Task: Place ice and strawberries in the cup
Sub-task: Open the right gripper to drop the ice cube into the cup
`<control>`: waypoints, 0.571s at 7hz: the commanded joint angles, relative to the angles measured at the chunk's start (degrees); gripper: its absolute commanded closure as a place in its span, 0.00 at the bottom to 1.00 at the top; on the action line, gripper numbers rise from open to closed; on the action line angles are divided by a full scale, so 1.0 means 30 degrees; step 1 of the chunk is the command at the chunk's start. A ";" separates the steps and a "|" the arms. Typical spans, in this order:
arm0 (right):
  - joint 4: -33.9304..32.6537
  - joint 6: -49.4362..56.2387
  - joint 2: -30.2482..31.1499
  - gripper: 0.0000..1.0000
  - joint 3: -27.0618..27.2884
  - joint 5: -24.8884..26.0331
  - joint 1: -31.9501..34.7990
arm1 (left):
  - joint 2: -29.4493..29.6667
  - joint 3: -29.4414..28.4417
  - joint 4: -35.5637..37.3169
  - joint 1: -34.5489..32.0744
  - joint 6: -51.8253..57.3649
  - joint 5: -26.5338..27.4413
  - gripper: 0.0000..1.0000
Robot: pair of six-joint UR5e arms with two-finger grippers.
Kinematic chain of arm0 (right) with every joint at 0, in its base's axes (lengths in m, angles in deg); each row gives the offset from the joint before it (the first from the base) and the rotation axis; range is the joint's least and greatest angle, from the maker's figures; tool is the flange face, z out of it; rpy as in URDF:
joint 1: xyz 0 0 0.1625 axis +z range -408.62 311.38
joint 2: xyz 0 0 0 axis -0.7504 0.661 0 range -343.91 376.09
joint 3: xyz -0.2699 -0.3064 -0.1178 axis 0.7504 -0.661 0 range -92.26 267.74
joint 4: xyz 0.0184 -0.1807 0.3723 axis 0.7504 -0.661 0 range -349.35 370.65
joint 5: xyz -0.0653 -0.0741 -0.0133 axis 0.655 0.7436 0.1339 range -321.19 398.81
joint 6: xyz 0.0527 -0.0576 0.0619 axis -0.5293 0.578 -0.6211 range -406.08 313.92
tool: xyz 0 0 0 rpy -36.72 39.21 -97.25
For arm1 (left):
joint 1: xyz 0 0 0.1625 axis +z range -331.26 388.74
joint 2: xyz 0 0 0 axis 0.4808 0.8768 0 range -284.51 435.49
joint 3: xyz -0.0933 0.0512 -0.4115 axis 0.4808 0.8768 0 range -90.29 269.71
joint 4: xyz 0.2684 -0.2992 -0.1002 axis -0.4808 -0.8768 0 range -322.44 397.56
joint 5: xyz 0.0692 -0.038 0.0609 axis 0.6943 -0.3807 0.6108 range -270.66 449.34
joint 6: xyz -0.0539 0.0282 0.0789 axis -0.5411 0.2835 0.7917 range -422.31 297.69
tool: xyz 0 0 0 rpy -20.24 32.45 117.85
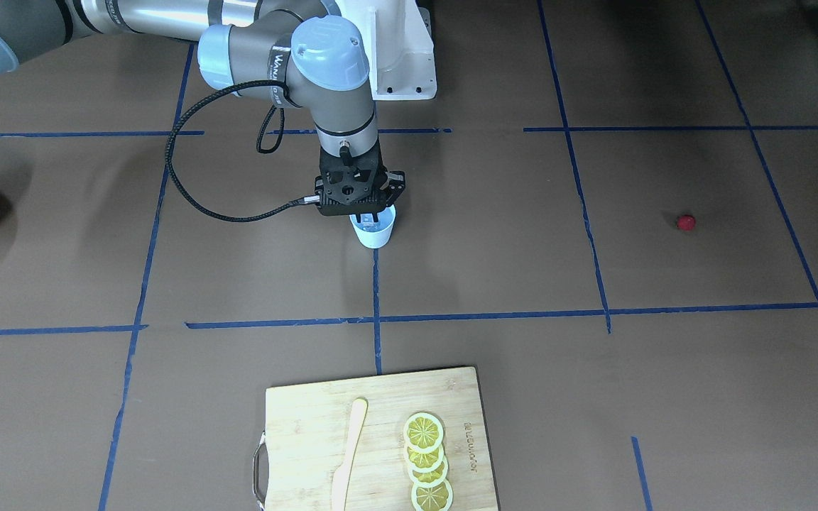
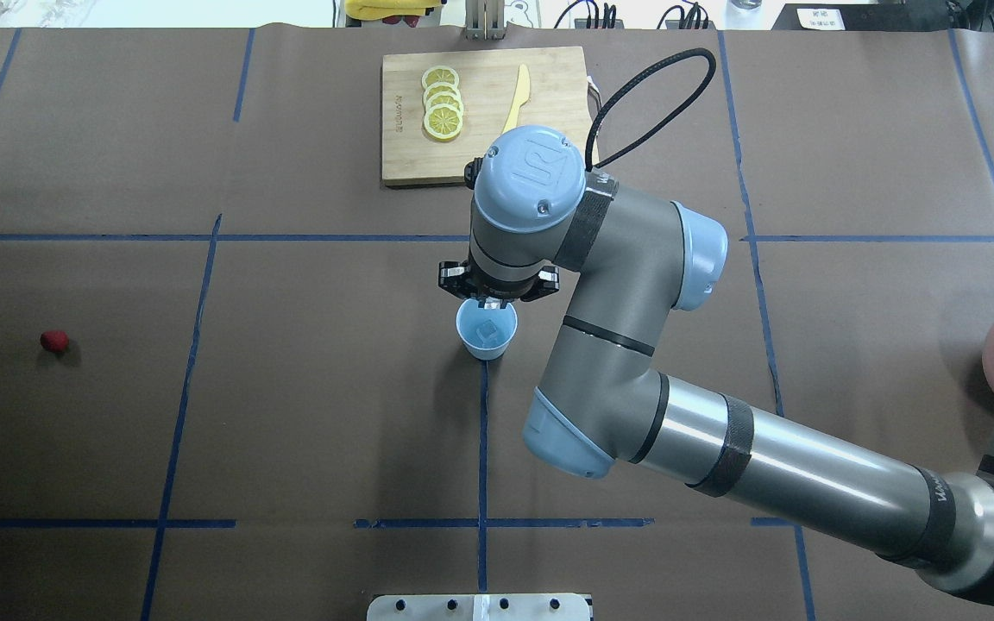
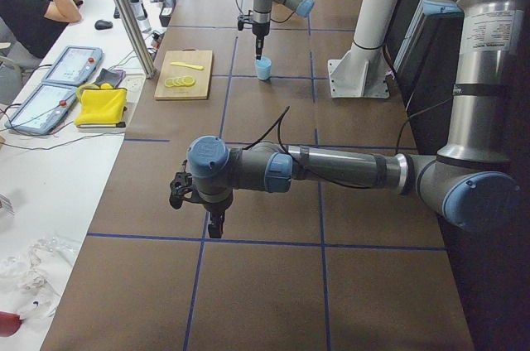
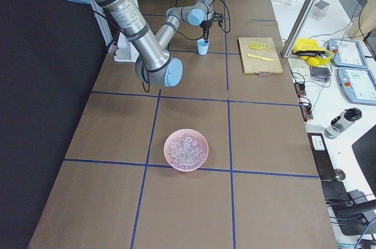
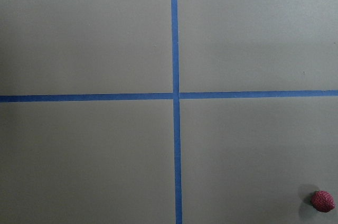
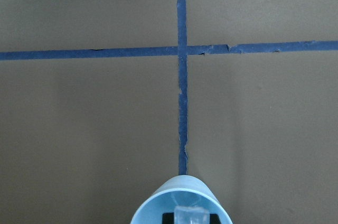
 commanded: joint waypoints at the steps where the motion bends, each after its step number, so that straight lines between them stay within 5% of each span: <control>1: 0.0002 0.0000 -0.0035 0.97 -0.0013 0.0016 -0.0153 | 0.0004 -0.0069 -0.0001 0.0000 0.0002 0.0000 0.00; 2: 0.0002 0.0000 -0.0035 0.90 -0.0013 0.0016 -0.0154 | 0.0004 -0.0128 -0.0001 0.0000 0.0031 0.0000 0.00; 4: 0.0002 0.0000 -0.0064 0.52 0.0074 0.0016 -0.0154 | 0.0004 -0.0128 -0.0001 0.0000 0.0002 -0.0029 0.00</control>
